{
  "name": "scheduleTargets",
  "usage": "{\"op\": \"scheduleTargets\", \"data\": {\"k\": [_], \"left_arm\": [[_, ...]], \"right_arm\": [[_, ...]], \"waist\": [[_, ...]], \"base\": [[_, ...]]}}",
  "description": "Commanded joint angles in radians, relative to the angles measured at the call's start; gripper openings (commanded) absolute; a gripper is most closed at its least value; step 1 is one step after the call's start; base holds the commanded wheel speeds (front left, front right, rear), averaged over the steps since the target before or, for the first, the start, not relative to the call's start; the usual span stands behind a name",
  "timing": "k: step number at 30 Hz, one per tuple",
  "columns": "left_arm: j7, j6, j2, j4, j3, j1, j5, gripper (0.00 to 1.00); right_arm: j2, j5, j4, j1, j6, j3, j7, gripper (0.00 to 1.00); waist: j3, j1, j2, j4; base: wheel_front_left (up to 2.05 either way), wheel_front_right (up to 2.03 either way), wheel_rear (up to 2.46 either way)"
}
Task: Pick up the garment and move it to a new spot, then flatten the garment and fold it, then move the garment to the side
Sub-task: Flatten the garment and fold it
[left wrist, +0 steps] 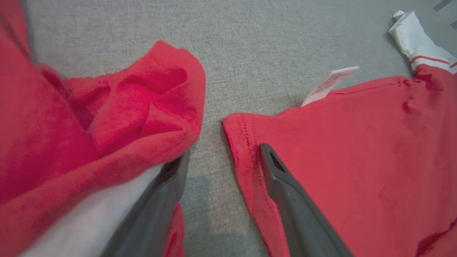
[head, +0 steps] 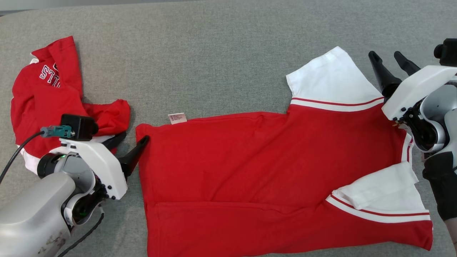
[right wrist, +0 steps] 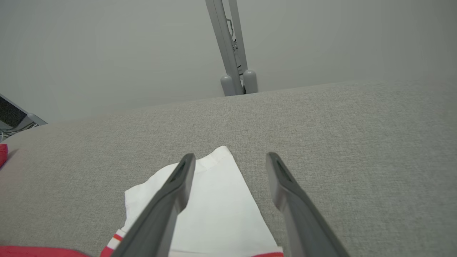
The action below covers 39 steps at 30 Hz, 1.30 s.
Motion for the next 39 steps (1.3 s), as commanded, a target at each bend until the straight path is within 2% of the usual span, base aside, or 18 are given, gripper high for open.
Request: {"op": "scheduleTargets", "data": {"k": [1, 7, 16, 18, 27, 39], "left_arm": [[0.004, 0.002, -0.003, -0.008, 0.0, -0.024, 0.008, 1.0], [0.011, 0.016, -0.026, -0.02, -0.007, -0.048, 0.022, 1.0], [0.024, -0.001, -0.044, -0.003, -0.013, -0.081, 0.036, 1.0], [0.028, -0.004, -0.046, -0.015, -0.017, -0.092, 0.045, 1.0], [0.039, -0.015, -0.057, -0.051, -0.029, -0.119, 0.067, 1.0], [0.045, -0.01, -0.054, -0.078, -0.04, -0.131, 0.082, 1.0]], "right_arm": [[-0.003, 0.006, 0.017, -0.02, 0.0, 0.008, -0.014, 1.0], [-0.004, 0.009, 0.123, -0.083, 0.0, 0.051, -0.053, 1.0], [0.007, 0.024, 0.265, -0.187, 0.0, 0.109, -0.089, 1.0], [0.013, 0.028, 0.325, -0.221, 0.0, 0.125, -0.067, 1.0], [0.021, 0.058, 0.453, -0.313, 0.0, 0.144, -0.014, 1.0], [0.039, 0.085, 0.536, -0.366, 0.0, 0.182, 0.05, 1.0]], "waist": [[0.008, 0.0, 0.0, 0.007], [0.024, 0.0, 0.0, 0.03], [0.055, 0.0, 0.0, 0.047], [0.064, 0.0, 0.0, 0.056], [0.092, 0.0, 0.0, 0.08], [0.106, 0.0, 0.0, 0.089]], "base": [[0.0, 0.0, 0.0], [0.0, 0.0, 0.0], [0.0, 0.0, 0.0], [0.0, 0.0, 0.0], [0.0, 0.0, 0.0], [0.0, 0.0, 0.0]]}}
